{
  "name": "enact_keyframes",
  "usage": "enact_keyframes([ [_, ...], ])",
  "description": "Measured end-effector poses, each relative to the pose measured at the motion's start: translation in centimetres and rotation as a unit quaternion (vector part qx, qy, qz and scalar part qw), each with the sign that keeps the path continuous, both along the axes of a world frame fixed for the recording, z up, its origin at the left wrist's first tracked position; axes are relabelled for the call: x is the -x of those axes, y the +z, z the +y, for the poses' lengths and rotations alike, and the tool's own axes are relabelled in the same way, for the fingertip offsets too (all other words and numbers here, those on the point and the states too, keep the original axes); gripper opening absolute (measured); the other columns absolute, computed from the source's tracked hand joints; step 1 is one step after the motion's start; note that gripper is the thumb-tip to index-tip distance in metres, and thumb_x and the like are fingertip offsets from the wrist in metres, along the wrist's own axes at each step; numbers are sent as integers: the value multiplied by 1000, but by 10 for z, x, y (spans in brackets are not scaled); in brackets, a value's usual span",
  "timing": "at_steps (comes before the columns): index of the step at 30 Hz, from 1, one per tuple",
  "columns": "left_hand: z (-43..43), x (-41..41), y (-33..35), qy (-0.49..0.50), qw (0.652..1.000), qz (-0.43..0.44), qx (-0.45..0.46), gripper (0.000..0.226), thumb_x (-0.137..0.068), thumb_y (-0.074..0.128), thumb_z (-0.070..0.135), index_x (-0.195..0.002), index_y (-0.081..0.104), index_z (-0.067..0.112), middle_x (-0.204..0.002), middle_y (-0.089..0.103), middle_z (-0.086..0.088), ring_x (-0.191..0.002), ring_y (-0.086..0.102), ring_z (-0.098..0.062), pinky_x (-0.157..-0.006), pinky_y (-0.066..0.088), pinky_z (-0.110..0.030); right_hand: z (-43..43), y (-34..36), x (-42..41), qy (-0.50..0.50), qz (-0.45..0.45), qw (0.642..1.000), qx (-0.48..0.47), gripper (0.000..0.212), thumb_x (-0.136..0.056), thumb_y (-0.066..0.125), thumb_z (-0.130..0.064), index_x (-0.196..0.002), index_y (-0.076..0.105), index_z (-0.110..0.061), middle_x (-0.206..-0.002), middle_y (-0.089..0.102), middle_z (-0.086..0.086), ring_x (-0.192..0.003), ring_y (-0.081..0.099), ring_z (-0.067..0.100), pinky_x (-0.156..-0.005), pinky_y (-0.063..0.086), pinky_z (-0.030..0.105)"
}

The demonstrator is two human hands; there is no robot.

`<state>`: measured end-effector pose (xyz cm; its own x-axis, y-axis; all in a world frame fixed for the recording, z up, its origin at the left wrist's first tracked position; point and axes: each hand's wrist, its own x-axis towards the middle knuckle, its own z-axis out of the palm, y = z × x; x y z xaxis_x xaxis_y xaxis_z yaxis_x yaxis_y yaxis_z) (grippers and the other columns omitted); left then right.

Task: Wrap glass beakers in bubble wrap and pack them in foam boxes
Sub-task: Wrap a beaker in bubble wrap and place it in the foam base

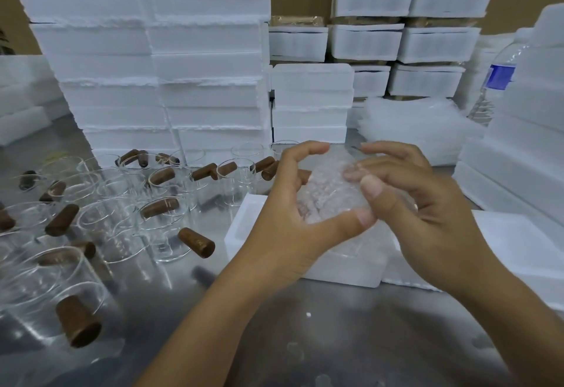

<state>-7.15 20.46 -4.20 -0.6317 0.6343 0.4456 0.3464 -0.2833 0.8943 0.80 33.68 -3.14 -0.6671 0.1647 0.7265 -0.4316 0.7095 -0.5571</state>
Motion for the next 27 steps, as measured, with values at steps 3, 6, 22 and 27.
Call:
enact_keyframes([
  [3, 1, -1, 1, 13, 999, 27, 15, 58, -64, 79, 31, -113, 50, 40, -100, 55, 24, -95, 55, 15, -69, 45, -5, 0, -3, 1, -9, -38, 999, -30, 49, -91, 32, -60, -78, 67, -27, -94, 62, -22, -119, 39, -10, -98, 32, 14],
  [6, 3, 0, -1, 22, 999, 27, 10, 53, -58, 83, 28, -104, 57, 35, -94, 59, 25, -85, 62, 6, -68, 47, -9, -2, -3, 3, -20, -52, 997, -56, 69, -89, 15, -69, -78, 60, -17, -98, 52, -23, -115, 37, -8, -96, 27, 12],
  [22, -3, 9, 1, 78, 997, 13, 12, 34, -53, 76, 48, -74, 51, 38, -83, 58, 9, -77, 57, -11, -70, 50, -36, 3, -2, 4, -97, 7, 995, -17, 30, -94, 25, -48, -92, 55, -47, -95, 59, -23, -101, 52, 2, -86, 36, 13],
  [27, -5, 8, 0, 59, 997, 30, 34, 34, -58, 72, 50, -78, 52, 32, -84, 57, 9, -85, 56, -12, -78, 47, -30, 0, -8, 5, -83, -31, 996, -32, 30, -93, 24, -48, -84, 52, -49, -101, 55, -25, -105, 44, -6, -88, 29, 5],
])
